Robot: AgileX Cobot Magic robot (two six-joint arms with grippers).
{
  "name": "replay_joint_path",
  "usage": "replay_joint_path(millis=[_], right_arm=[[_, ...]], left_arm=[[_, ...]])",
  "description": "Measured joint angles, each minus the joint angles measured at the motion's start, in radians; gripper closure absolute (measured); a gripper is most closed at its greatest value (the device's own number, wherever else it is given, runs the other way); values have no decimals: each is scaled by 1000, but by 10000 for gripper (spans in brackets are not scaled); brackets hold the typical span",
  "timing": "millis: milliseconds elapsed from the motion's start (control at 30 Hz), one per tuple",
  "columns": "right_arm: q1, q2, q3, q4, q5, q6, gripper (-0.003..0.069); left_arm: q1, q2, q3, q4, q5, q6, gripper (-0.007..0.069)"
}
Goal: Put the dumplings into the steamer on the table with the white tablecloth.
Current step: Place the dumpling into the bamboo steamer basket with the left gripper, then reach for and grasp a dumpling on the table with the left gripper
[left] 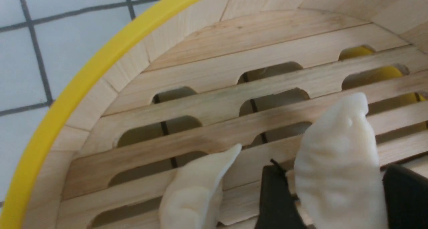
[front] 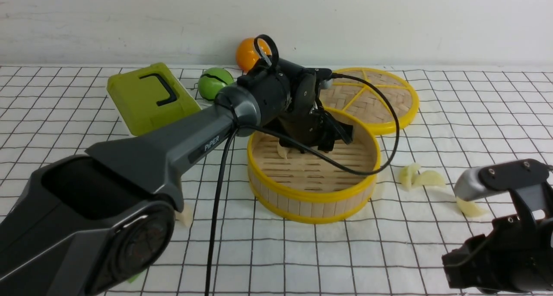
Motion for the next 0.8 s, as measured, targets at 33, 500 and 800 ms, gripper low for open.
replay_joint_path(millis=[33, 500, 800], right_arm=[[0, 0, 0, 1, 0, 0, 534], [0, 0, 0, 3, -2, 0, 527], [0, 0, 0, 51, 50, 0, 522]], left_arm=[[0, -5, -12, 3, 12, 0, 218], [6, -393, -178, 320, 438, 15, 231], [13, -701, 176, 216, 438, -9, 325]])
